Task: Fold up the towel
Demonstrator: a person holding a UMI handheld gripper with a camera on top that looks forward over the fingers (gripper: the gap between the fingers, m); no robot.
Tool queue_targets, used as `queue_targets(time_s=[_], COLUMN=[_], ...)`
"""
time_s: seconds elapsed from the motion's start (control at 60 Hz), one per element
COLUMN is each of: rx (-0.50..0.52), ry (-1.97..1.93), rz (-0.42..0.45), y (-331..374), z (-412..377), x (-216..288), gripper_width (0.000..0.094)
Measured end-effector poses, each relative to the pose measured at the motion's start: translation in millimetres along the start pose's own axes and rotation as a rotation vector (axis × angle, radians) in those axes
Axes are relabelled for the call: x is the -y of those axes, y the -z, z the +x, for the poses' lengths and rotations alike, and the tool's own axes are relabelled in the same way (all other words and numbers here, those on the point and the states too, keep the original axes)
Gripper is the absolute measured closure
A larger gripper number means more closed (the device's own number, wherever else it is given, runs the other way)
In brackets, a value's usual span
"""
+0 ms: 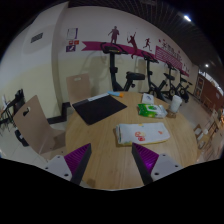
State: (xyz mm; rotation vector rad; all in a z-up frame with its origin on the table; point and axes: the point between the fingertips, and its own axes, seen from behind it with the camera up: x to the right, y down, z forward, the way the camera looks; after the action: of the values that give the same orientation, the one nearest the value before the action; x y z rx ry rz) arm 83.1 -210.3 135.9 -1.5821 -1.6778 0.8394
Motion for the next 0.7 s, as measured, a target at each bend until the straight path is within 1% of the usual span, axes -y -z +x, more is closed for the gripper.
queue_targets(time_s=[0.067,0.2,0.383,0.483,0.567,0.617,0.633,0.65,0.7], rx=[0.006,-0.017,0.005,0.033,0.065,0.067,0.074,0.075,0.068], ry=[-0.007,0.0,0.029,0.027,0.017,0.029,0.026,0.023,0.039], rz=[0.008,0.009,0.005,-0.026,-0.064,-0.086,-0.071,-0.057,-0.057], y=[-23,-72,-147,-183,-206,-216,-218,-219,-226], z=[5,26,40,40,34,33,32,31,31], x=[1,2,1,-6,-17,-25,-22,-19,-20], gripper_width=[0.0075,0.0074,0.0078,0.0082,0.0121,0.0172,0.0174,0.028,0.0596])
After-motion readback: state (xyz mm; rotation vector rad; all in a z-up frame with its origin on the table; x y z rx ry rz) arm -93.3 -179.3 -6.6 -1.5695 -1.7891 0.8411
